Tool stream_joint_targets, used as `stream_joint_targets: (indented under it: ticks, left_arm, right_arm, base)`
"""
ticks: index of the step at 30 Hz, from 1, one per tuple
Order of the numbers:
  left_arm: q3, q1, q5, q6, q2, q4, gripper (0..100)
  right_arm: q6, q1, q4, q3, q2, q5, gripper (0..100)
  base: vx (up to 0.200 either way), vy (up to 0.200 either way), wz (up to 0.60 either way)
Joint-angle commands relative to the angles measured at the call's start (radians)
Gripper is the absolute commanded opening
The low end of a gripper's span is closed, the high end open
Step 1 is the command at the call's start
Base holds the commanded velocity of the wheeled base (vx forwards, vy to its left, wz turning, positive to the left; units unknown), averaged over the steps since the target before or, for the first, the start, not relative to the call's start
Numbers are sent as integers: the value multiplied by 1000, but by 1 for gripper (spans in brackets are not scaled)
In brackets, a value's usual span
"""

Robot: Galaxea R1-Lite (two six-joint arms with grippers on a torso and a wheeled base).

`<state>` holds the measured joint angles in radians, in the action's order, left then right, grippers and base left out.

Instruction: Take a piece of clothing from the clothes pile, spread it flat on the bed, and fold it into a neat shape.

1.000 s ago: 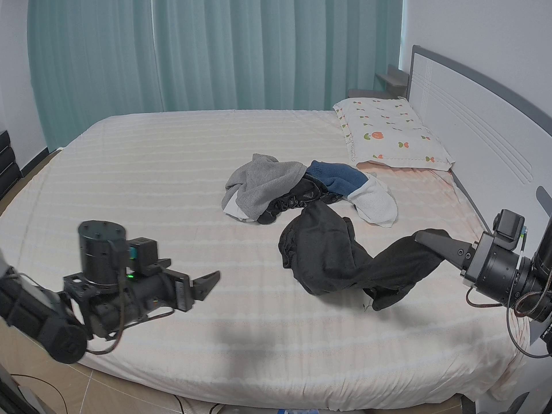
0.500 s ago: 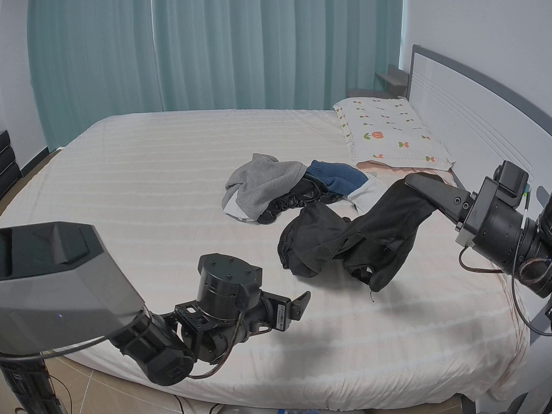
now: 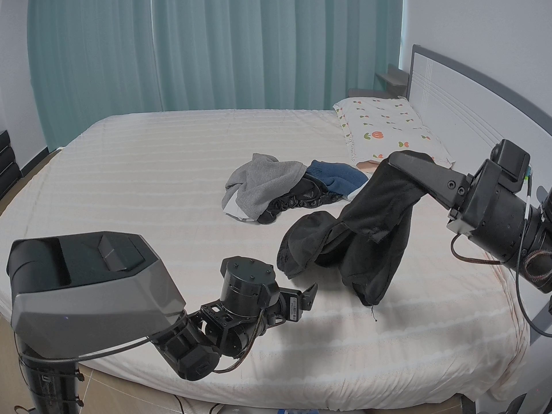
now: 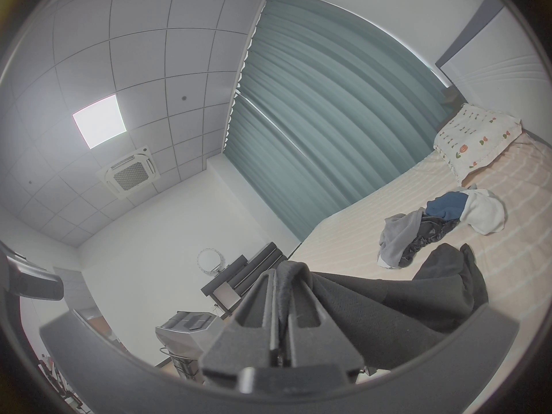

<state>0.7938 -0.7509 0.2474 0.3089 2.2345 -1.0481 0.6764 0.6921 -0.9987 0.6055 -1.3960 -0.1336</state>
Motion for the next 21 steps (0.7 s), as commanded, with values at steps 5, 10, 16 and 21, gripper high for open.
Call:
stream_joint_targets:
  ticks: [5, 10, 16, 21]
  left_arm:
    - [65, 31, 3, 4, 94, -38, 100]
    - [148, 73, 1, 19, 163, -41, 100]
    - [294, 97, 0, 47, 284, -41, 100]
    - [341, 94, -2, 68, 315, -33, 0]
  right_arm:
    - [-17, 12, -6, 30, 6, 0, 0]
    - [-17, 4, -11, 43, 2, 0, 0]
    - [-14, -33, -12, 40, 2, -6, 0]
    - [-3, -88, -12, 33, -14, -17, 0]
  base:
    - [0, 0, 0]
    - [0, 0, 0]
    - [0, 0, 0]
    - [0, 0, 0]
